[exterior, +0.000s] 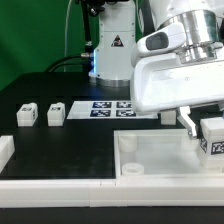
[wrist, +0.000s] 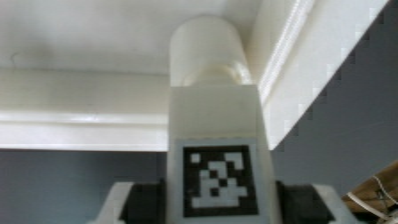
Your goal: Assemble one leg
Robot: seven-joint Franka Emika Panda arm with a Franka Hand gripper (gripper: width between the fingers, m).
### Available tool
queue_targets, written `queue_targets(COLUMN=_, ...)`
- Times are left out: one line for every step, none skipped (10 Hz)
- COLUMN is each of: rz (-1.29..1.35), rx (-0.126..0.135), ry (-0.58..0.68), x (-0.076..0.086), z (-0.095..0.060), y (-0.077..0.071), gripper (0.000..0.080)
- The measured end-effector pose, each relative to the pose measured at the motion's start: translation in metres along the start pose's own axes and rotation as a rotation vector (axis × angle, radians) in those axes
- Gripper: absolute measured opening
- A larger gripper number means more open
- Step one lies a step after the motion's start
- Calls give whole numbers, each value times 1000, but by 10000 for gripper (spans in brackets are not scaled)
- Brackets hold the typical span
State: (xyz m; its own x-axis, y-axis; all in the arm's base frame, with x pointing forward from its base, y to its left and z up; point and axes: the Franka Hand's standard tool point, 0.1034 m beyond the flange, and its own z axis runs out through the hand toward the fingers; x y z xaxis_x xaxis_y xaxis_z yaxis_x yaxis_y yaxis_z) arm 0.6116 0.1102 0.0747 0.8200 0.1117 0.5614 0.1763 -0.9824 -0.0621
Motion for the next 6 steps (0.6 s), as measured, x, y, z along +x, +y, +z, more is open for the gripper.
queue_targets(rz=0, rx=0, ry=0, x=0, z=0, y=0, gripper=293)
queue_targets(rz=0, rx=0, ry=-1, x=0, z=0, y=0, gripper=293)
queue_targets(rz=0, rx=0, ry=-2, x=0, z=0, y=0, gripper=294)
queue_targets(rz=0, rx=1, ry=-6, x=-1, z=1, y=0, gripper=294)
queue_targets(rz=0, rx=1, ry=-6, x=-1, z=1, y=0, gripper=475)
queue_targets(rz=0, rx=1, ry=-6, x=-1, z=1, y=0, gripper=592)
